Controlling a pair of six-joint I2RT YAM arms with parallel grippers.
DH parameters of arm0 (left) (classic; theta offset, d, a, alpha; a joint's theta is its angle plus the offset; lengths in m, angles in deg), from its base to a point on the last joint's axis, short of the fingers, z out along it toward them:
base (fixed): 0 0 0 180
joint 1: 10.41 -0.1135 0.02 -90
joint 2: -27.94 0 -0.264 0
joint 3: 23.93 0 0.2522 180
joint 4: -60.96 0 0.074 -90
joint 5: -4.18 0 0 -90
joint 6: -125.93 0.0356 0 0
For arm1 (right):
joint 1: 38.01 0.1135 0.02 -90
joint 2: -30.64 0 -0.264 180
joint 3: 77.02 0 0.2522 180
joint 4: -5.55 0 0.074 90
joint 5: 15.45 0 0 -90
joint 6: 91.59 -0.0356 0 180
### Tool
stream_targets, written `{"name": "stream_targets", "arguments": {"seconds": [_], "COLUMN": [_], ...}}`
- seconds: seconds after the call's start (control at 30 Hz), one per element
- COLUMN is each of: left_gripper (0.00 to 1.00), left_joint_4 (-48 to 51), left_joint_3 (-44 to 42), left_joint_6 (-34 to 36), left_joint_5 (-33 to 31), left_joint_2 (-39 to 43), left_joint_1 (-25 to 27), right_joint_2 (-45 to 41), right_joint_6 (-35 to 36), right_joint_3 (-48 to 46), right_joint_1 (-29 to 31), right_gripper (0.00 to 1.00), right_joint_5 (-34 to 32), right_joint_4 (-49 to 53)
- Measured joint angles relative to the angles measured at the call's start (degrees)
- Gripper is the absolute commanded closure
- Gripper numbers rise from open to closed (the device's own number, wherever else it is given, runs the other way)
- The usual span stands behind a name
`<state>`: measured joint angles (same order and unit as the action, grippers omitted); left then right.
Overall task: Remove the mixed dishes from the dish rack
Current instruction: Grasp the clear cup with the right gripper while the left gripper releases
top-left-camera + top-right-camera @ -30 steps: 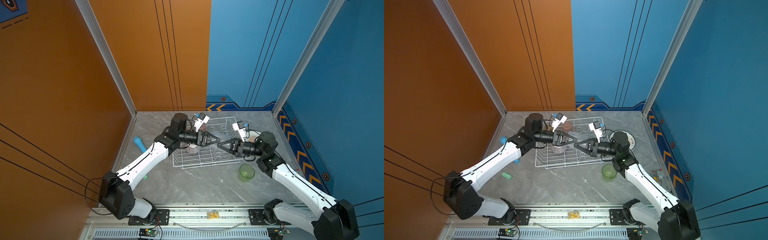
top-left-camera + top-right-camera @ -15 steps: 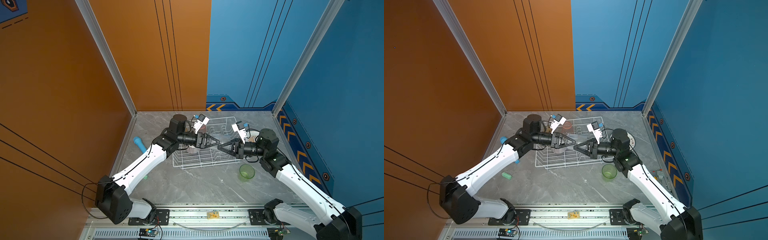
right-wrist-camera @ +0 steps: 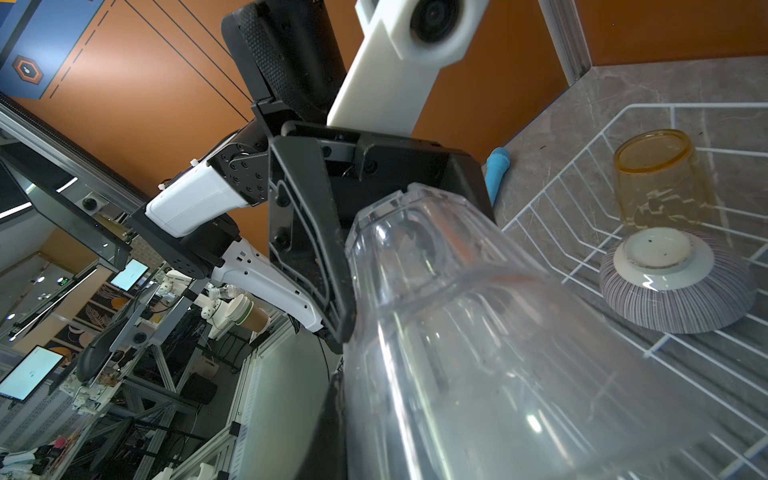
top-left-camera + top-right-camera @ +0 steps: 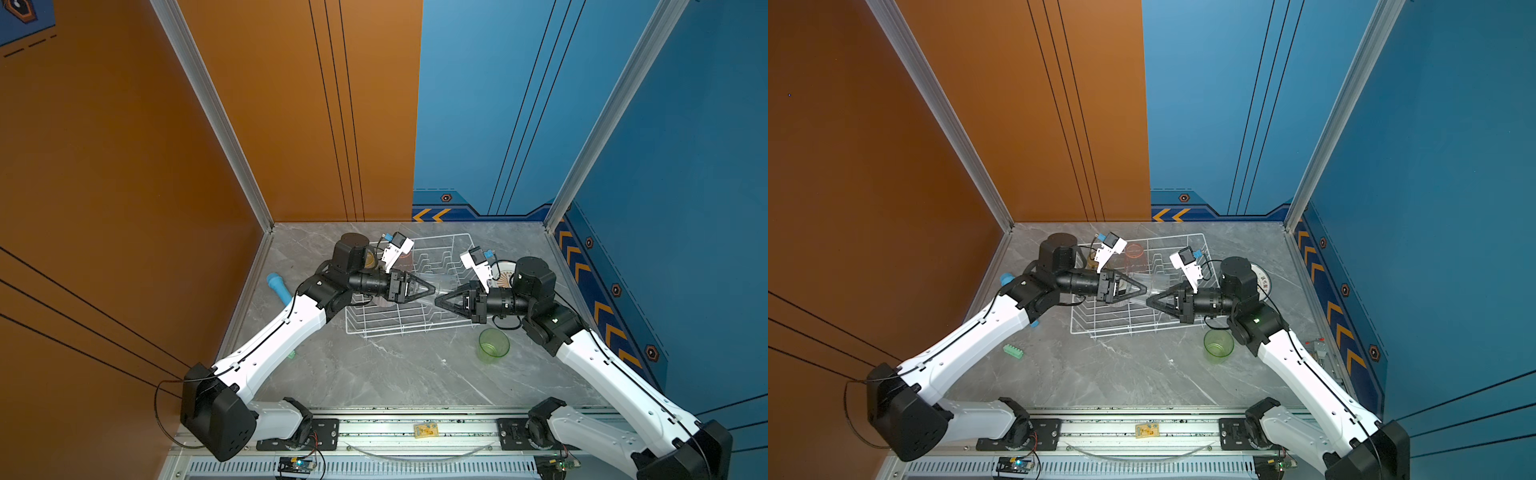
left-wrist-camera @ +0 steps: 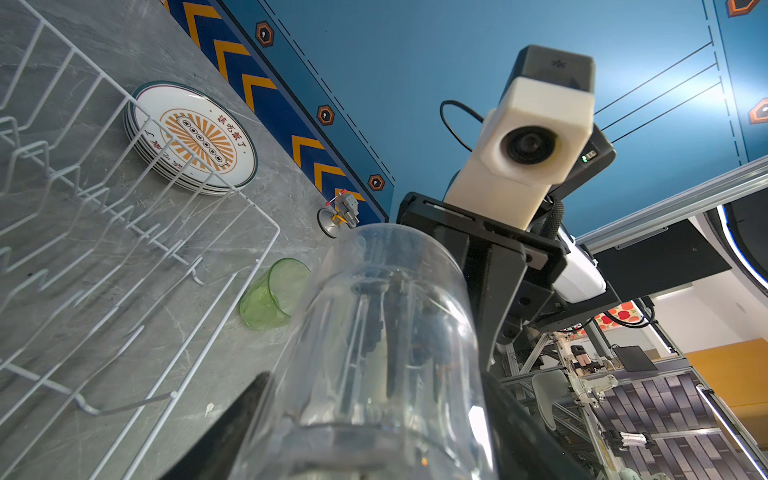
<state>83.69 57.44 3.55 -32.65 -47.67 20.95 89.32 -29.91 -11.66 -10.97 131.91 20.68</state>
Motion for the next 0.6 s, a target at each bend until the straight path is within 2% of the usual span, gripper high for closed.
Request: {"name": "stream_targets", "arguments": {"seconds": [0.37,0.6], "left_gripper": [0.21,0.18], "left_joint_4": [-0.74,-2.10], "left_joint_3": [-0.35,-1.57], "left_joint_6": [-0.04,-0.28], "left_joint_5": [-0.57,-5.79], "left_joint_2": [0.31,0.52], "left_joint_1": [-0.17,-2.51], "right_joint_2": [-0.74,-0.94], "right_joint_6": [-0.24,-1.70], "right_joint_3": [0.46,0.57], "right_joint_1": [0.68,1.42], "right_gripper": [1.00,1.00], "right_joint_5": [-1.57,-2.34], "right_joint_4": [1.20,4.20]}}
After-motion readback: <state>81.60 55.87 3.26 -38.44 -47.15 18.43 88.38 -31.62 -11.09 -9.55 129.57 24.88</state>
